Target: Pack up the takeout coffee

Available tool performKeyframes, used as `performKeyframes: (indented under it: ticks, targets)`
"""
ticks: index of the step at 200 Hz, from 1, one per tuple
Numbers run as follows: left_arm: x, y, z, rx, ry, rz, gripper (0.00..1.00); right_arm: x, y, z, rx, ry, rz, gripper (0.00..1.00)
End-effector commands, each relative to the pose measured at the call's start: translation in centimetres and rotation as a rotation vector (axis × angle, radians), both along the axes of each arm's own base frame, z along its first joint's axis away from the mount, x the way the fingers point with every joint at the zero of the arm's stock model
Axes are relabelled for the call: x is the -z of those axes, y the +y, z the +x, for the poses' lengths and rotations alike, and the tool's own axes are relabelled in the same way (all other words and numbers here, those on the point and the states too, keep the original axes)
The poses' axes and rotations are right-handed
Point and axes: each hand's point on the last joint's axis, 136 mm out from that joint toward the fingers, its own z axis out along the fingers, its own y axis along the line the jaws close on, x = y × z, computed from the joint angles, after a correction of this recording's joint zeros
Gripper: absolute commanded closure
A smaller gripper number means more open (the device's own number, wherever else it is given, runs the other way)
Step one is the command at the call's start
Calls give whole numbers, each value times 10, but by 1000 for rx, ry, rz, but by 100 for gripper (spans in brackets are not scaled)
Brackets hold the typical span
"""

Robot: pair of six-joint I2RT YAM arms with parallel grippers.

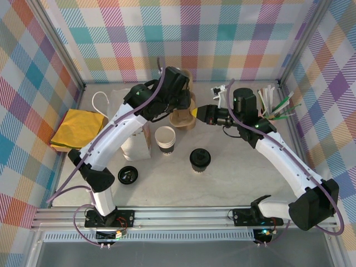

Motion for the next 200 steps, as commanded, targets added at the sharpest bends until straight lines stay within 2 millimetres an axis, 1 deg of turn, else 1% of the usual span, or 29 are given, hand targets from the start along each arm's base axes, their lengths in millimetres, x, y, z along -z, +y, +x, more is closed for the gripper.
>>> performKeyframes:
  ticks: [1,43,89,128,156,200]
  targets:
    - [-1,-1,-2,2,6,20,53,-15,-1,-5,-7,-58,5,93]
    - [8,0,0,-21,36,28,53,-18,-2,-7,-5,-73,2,93]
    - [11,3,5,-37,63,-6,53,-19,-3,-11,-11,-83,5,93]
    - [13,1,8,-33,73,-26,54,-20,-1,-13,-23,-91,9,93]
    - [11,0,10,-31,80,-53,54,-20,-1,-15,-30,-98,7,93]
    - [3,2,10,-34,67,-80,54,-16,-1,-14,-25,-94,-1,93]
